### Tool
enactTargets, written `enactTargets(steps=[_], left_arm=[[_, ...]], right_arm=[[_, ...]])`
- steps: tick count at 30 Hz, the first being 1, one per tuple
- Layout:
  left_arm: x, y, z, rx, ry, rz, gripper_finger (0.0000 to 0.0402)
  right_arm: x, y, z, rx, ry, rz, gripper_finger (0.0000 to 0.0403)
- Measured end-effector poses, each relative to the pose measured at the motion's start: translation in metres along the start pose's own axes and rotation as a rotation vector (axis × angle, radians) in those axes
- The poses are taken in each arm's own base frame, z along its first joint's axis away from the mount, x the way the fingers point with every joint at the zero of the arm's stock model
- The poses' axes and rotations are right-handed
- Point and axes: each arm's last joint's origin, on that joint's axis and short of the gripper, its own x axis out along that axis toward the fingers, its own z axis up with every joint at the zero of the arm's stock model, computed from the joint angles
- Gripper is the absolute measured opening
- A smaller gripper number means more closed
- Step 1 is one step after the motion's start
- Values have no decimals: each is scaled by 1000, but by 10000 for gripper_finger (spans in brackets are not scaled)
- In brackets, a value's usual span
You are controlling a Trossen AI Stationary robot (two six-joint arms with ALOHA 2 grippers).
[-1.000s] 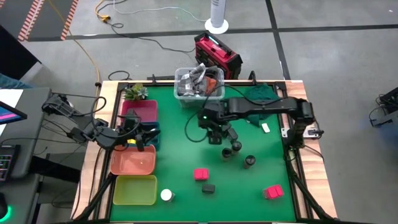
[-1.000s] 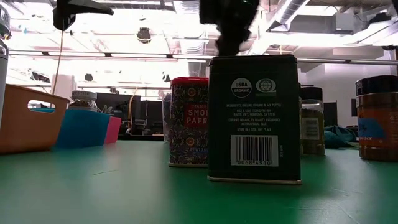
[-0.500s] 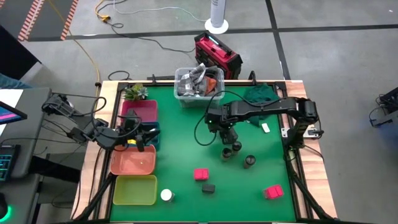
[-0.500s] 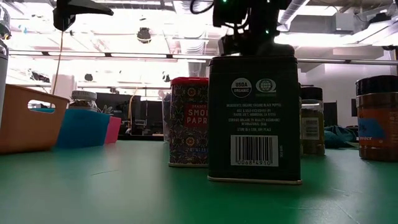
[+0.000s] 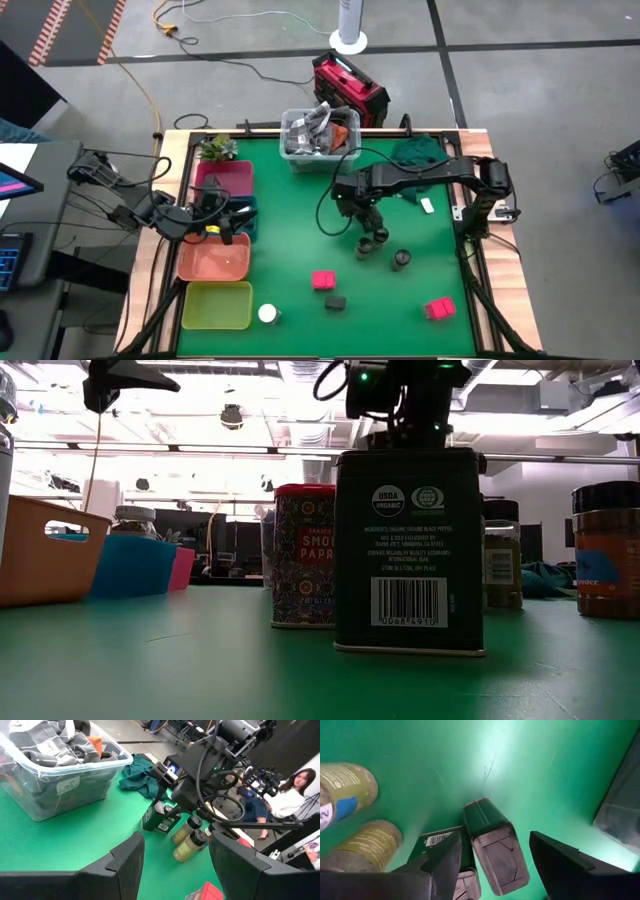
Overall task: Sort spices by type
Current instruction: Put the top left green seasoning can into the red bin
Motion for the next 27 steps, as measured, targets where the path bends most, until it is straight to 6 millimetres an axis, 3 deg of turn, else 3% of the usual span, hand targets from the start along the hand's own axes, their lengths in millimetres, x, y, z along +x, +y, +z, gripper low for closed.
enactTargets(steps=[11, 22, 27], left_arm=[[0, 2, -1, 46, 10, 13, 212], [0, 3, -3, 61, 20, 23, 212], [0, 8, -6, 114, 48, 56, 212]], right_arm=[[15, -1, -6, 14, -13, 26, 259], [20, 0, -6, 19, -40, 39, 161], [19, 0, -3, 21, -66, 28, 163]])
